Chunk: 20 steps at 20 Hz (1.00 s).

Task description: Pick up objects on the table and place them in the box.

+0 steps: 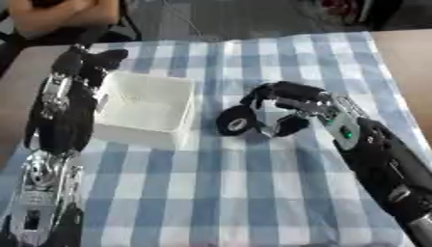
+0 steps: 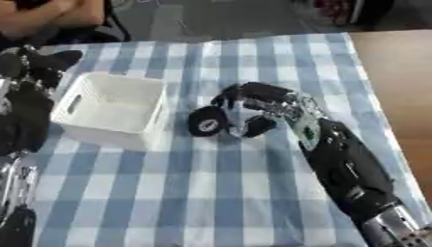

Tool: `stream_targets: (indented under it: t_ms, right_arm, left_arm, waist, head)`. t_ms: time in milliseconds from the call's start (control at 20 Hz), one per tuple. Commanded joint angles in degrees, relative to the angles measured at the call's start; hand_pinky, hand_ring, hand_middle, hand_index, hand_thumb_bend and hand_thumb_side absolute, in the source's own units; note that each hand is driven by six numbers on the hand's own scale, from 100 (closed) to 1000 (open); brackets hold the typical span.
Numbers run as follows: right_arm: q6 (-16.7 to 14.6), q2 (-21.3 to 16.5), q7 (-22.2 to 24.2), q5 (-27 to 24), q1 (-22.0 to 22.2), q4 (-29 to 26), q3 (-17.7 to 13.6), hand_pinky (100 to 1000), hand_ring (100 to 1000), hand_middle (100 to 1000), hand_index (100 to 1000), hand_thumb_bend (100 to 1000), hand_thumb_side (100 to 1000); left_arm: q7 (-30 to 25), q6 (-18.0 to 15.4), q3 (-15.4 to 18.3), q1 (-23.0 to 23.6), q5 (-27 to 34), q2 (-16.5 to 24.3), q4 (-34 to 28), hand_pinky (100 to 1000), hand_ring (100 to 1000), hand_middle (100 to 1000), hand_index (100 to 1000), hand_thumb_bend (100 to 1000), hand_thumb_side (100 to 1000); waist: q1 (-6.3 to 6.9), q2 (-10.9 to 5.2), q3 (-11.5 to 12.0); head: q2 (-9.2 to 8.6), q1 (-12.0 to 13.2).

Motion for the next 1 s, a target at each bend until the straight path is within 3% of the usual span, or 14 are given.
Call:
stream_targets:
  t_ms: [50,750,850,1000]
  right_arm:
    - [0.0,0.2,0.1,0.4,-2.0,0.1,-0.4,907,676,743,898,182,425]
    - [0.5,1.7,-1.4,2.7,-2.9,2.3,-0.9,896,657,694,853,182,432]
    - [0.6,1.8,-1.8,2.9,-3.0,2.2,-0.8,888,639,634,785,160,443]
    - [1.0,1.8,-3.4,3.1,-2.9,1.7,-0.8,843,535,479,555,100,518]
  left_arm:
    - [-0.3,-0.1,-0.2,-0.8,0.3,0.3,-0.8,914,746,959,634,100,945]
    - [-0.7,0.1,-0.6,-1.4,0.8,-0.1,-0.9,913,747,959,634,100,944]
    - [-0.8,0.1,-0.6,-1.4,0.8,-0.1,-0.9,914,747,959,634,100,945]
    - [-0.8,0.1,-0.6,-1.4,0.8,-0.2,-0.9,914,747,959,634,100,945]
  waist:
    - [0.03,-0.45,0.3]
    - [0.04,-0.21,1.5]
    - [0.00,-0.20,1.6]
    - [-0.08,-0.21,1.7]
  head:
    - [-0.76,-0.9]
    - [-1.17,-1.7]
    - [-1.22,-1.7]
    - [-1.28,-1.6]
